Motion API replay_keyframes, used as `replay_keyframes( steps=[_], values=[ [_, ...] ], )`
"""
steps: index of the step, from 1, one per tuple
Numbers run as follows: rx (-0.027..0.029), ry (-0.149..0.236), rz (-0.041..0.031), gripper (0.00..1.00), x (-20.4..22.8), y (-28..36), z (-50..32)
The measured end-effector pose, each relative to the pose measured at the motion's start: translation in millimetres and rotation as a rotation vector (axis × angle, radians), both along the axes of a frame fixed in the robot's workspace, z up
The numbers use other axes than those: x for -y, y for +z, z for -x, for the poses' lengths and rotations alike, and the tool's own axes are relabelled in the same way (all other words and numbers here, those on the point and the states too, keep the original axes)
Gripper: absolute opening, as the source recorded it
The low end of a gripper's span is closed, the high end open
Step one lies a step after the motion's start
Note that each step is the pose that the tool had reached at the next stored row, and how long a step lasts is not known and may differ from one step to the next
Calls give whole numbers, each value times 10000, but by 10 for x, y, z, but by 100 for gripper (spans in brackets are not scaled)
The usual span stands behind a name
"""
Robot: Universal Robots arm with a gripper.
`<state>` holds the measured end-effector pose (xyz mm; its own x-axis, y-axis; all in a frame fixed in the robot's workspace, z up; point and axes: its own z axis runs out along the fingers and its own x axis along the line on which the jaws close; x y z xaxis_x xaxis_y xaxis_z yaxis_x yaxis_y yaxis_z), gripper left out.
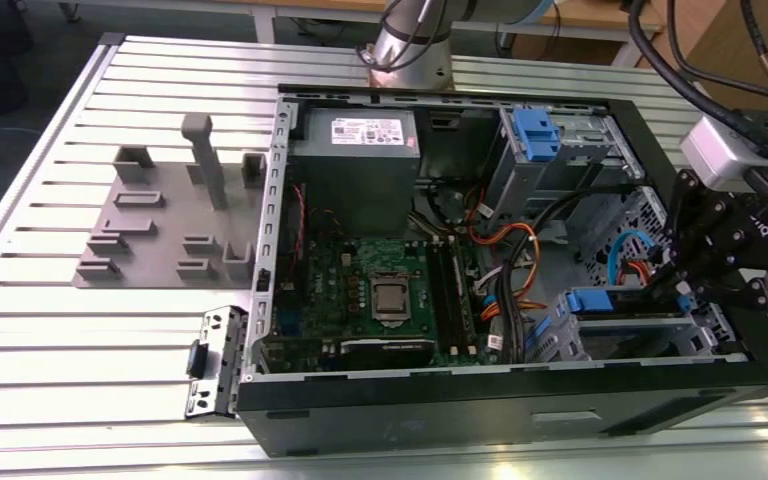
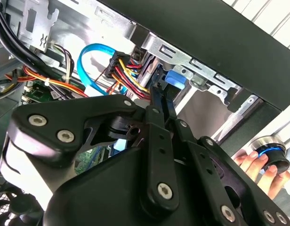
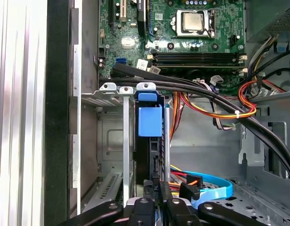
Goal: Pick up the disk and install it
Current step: 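Insert the first disk wire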
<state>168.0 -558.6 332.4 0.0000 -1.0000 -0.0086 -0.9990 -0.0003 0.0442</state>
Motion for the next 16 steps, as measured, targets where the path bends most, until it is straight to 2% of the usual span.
replay_keyframes(
  steps=[7,11,13,15,16],
  values=[
    [6,-1,-8,16,0,-23,2],
    [27,-1,-44,16,0,6,7],
    [30,1,-36,16,0,23,7],
    [31,-1,-87,16,0,23,8],
    [30,-1,-168,16,1,22,8]
  ],
)
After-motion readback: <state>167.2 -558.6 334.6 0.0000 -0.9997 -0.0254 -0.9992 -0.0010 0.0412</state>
